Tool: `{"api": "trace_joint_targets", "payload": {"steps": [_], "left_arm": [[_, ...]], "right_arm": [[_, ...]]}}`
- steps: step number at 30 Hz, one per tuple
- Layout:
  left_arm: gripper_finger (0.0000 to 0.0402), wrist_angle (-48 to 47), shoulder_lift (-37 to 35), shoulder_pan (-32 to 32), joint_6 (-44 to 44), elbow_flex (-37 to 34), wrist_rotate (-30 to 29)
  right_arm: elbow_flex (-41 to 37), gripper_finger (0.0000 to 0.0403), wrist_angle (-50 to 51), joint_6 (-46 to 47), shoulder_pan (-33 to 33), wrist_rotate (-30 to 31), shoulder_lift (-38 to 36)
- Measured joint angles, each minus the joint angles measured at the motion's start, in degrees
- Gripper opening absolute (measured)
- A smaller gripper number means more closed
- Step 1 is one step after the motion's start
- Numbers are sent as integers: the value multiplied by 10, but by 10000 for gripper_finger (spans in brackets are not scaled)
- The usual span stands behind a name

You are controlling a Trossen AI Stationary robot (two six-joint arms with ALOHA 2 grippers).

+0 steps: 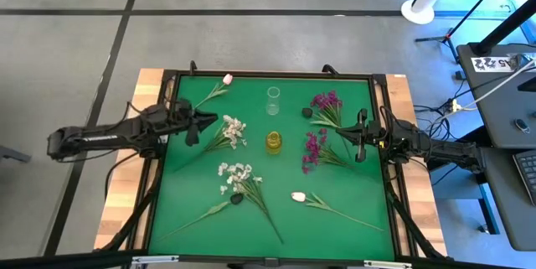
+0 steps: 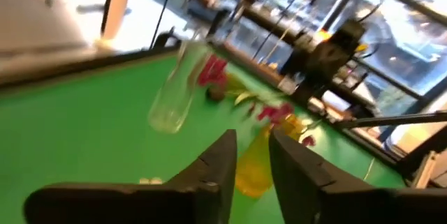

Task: Sort flowers into vase by color
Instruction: Put the top pink flower into the transparent vase

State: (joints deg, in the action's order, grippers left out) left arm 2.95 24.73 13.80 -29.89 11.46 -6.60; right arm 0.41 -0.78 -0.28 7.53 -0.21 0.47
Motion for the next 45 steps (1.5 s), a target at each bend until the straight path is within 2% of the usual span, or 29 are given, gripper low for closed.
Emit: {"api": "trace_joint_targets", "payload": {"steps": [4, 11, 14, 18, 21, 25, 30, 32, 38, 45], "left_arm": [[118, -8, 56, 0, -20, 3, 10], [141, -61, 143, 0, -1, 72, 2], [142, -112, 183, 3, 16, 119, -55], [142, -226, 242, 28, 25, 192, -168], [142, -301, 291, 63, 15, 230, -207], [142, -339, 358, 133, -6, 249, -170], [142, -330, 442, 215, 33, 252, -78], [142, -322, 467, 242, 53, 252, -60], [142, -278, 505, 298, 112, 259, -63], [142, -287, 552, 338, 189, 327, -65]], "right_arm": [[0, 1, -1, 0, 0, 0, 0], [0, 1, -4, 0, 0, 0, 0], [0, 1, -4, 0, 0, 0, 0], [0, 1, -5, 0, 0, 0, 0], [0, 1, -5, 0, 0, 0, 0], [0, 1, -6, 0, 0, 0, 0], [0, 1, -6, 0, 0, 0, 0], [0, 1, -6, 0, 0, 0, 0], [0, 1, -6, 0, 0, 0, 0], [0, 1, -6, 0, 0, 0, 0]]}}
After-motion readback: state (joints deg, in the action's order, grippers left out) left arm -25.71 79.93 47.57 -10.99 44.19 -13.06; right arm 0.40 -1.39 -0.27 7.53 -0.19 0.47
